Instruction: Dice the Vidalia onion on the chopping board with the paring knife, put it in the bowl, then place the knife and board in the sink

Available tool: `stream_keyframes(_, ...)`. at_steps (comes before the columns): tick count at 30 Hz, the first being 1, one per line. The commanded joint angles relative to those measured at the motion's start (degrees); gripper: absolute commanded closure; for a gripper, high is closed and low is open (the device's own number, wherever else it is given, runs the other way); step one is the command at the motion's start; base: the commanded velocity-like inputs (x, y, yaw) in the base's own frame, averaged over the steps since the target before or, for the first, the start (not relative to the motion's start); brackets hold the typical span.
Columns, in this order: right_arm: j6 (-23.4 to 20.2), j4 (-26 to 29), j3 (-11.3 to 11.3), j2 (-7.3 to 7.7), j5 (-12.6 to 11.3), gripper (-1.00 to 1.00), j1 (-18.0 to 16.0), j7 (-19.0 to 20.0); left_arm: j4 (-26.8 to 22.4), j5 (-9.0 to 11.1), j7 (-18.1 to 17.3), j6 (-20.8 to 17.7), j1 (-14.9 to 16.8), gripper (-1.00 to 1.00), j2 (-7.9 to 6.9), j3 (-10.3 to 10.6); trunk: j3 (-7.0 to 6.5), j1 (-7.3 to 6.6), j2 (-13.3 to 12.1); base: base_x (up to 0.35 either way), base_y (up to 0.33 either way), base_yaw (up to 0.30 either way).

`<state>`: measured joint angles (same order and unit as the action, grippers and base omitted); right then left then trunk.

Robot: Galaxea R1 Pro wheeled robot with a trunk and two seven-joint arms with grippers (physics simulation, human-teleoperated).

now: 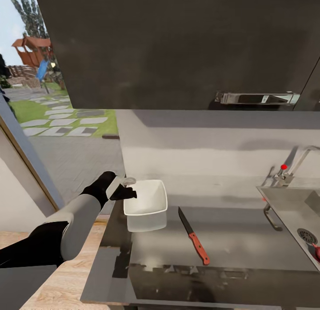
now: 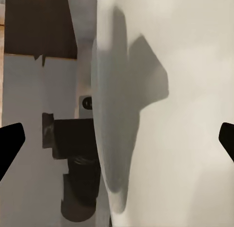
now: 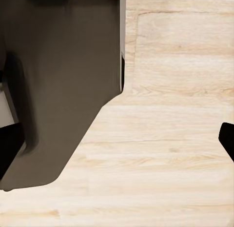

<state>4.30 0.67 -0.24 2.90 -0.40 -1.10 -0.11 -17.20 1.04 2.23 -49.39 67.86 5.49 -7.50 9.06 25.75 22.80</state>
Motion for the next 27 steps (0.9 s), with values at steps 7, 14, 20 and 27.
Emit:
stream_keyframes(7, 0.2, -0.05, -0.02, 0.0, -0.04, -1.0, -0.04, 0.02, -0.08, 0.1, 0.23, -0.27, 0.05, -1.0, 0.05, -0.4, 0.14, 0.03, 0.12, 0.0, 0.0, 0.0)
stream_keyframes(14, 0.21, -0.07, -0.02, 0.0, -0.05, -1.0, -0.04, 0.02, -0.09, 0.1, 0.23, -0.27, 0.03, 1.0, 0.05, -0.4, 0.14, 0.03, 0.12, 0.0, 0.0, 0.0)
stream_keyframes(20, 0.21, -0.05, -0.02, 0.0, -0.06, -1.0, -0.04, 0.02, -0.1, 0.1, 0.15, -0.27, 0.05, 1.0, 0.05, -0.39, 0.14, 0.03, 0.12, 0.0, 0.0, 0.0)
stream_keyframes(27, 0.21, -0.06, -0.02, 0.0, -0.07, -1.0, -0.04, 0.02, -0.12, 0.1, 0.06, -0.33, 0.01, 1.0, 0.05, -0.4, 0.14, 0.03, 0.12, 0.0, 0.0, 0.0)
